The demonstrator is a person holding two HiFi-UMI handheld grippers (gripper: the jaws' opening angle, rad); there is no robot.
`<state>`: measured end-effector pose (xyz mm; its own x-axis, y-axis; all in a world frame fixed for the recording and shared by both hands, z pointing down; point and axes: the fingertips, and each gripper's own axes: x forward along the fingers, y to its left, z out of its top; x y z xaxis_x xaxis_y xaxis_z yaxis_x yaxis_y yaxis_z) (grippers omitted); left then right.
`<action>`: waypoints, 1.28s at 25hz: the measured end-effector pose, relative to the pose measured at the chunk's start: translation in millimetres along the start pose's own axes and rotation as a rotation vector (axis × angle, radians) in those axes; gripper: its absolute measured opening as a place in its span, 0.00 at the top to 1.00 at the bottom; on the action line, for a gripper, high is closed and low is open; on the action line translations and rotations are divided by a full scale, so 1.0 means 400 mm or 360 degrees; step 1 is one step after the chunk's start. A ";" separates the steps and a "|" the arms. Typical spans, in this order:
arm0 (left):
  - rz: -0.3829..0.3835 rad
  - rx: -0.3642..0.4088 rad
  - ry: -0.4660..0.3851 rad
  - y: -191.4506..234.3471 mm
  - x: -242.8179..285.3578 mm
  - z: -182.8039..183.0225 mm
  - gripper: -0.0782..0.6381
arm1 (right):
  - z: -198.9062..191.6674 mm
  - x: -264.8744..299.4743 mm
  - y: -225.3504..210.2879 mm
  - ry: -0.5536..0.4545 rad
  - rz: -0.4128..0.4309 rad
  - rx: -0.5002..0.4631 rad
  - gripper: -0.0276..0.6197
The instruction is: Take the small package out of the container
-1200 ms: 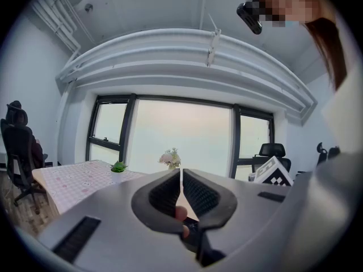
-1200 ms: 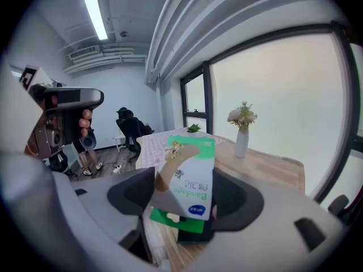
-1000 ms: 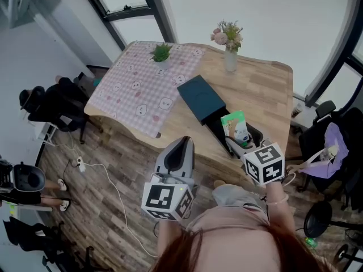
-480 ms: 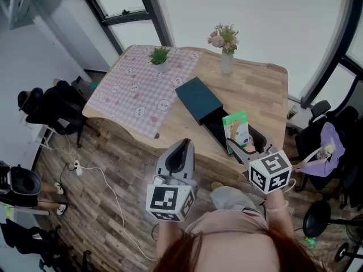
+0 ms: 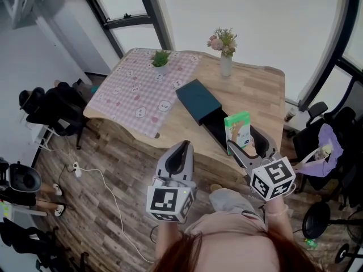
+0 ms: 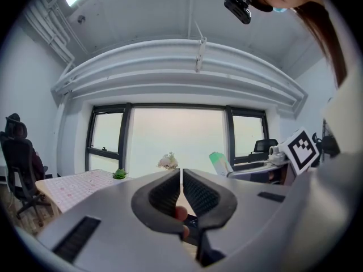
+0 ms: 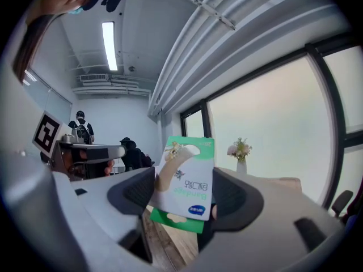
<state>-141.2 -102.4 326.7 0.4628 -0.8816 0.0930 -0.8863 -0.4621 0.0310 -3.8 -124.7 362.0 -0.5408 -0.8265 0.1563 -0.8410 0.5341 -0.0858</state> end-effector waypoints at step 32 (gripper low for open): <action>-0.0007 0.0048 -0.0155 -0.139 -0.194 0.070 0.87 | 0.132 -0.237 0.154 -0.0372 0.0012 -0.0119 0.47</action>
<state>-127.4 -10.9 289.8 0.4672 -0.8841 -0.0041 -0.8841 -0.4672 0.0010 -5.0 -22.6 290.0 -0.5426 -0.8365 -0.0766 -0.8384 0.5449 -0.0115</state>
